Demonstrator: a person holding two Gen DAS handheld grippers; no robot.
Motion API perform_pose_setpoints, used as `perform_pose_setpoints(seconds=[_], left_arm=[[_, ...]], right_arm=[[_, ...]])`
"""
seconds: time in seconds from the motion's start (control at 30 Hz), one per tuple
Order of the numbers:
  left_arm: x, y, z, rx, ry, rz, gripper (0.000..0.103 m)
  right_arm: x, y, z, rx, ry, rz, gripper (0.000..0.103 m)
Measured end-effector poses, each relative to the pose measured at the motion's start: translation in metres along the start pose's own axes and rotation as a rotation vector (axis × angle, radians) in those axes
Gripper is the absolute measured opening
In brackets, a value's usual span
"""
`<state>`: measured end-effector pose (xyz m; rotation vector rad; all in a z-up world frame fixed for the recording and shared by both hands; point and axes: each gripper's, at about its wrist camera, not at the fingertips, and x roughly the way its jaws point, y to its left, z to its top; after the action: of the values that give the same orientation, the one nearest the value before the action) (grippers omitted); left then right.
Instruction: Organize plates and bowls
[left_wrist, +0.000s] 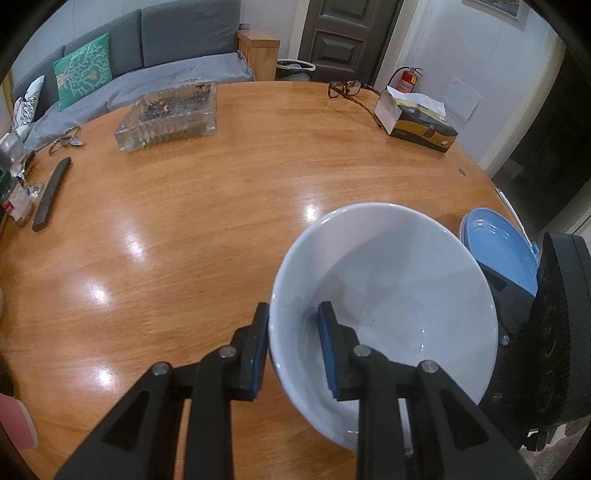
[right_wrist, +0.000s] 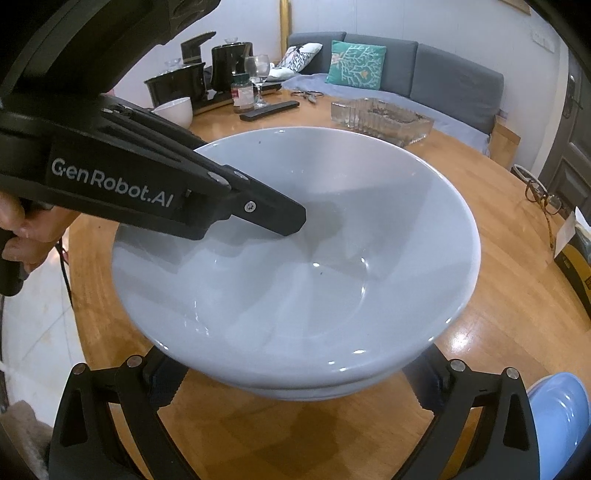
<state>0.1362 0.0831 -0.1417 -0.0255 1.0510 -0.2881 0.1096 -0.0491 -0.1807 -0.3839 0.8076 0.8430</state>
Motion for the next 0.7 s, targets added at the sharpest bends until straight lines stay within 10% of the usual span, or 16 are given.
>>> perform_pose_setpoints(seconds=[0.7], left_arm=[[-0.021, -0.013, 0.006, 0.028, -0.049, 0.017, 0.023]], right_arm=[[-0.026, -0.001, 0.000, -0.008, -0.089, -0.018, 0.097]])
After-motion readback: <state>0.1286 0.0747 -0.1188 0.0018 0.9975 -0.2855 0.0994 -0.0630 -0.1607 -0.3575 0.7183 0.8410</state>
